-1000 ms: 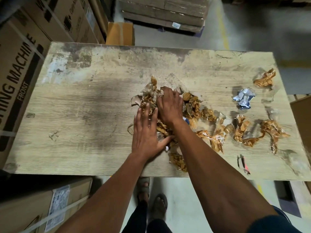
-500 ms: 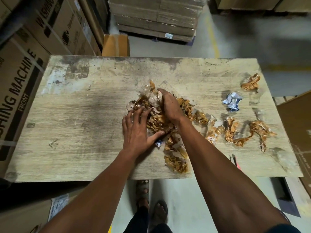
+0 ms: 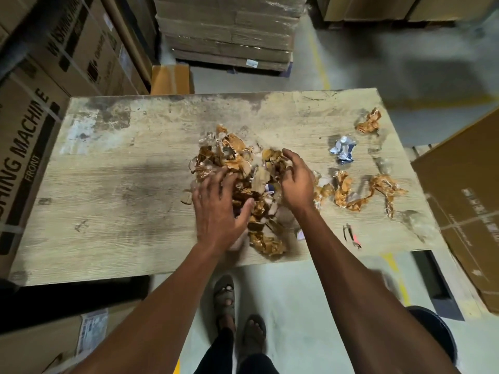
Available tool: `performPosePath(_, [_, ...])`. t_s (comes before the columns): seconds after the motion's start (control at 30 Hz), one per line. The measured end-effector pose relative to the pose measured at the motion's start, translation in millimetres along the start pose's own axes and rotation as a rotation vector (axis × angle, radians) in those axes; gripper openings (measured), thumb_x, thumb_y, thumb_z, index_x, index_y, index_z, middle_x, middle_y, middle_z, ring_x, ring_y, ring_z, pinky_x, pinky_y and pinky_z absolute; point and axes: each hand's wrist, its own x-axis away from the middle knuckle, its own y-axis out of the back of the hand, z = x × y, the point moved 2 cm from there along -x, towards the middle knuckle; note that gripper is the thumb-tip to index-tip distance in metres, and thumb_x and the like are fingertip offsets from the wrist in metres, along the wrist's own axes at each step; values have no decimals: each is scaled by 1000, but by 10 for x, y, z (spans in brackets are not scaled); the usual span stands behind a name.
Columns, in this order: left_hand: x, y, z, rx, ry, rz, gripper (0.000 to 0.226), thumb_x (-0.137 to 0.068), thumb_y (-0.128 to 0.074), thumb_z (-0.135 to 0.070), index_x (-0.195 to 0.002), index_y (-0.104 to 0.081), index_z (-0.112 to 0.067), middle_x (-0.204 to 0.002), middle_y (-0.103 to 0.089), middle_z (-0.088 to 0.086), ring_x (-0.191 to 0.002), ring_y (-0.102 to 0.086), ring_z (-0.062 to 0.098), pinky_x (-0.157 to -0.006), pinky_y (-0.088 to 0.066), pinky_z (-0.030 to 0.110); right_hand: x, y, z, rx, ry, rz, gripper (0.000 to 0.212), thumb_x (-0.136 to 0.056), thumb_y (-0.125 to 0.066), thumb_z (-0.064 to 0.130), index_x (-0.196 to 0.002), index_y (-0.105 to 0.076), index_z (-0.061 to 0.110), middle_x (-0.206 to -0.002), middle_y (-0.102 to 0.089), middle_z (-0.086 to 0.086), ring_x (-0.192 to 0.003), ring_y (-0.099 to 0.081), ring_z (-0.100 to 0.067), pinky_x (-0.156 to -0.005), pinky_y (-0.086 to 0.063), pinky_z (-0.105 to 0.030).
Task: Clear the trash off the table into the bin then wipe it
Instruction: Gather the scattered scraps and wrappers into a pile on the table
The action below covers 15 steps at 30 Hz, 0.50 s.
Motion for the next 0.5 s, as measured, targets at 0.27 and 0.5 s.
performPosePath(0.27, [821, -530, -516, -4, -204, 247, 102, -90, -53, -85, -167, -31, -21, -177, -19, 11, -163, -21, 36, -131, -20, 59, 570, 556, -913, 541, -84, -293, 52, -110, -48, 28, -160, -41, 15, -165, -43, -15, -156, -35, -34, -129, -23, -62])
performPosePath(0.5, [626, -947, -750, -9, -224, 243, 85, -101, -55, -72, -165, -32, -21, -172, -25, 17, -160, -21, 42, -127, -24, 63, 793, 611, -1454, 558, -231, -299, 65, -113, -34, 45, -169, -22, 12, -176, -19, -20, -162, -20, -41, -132, -16, -58])
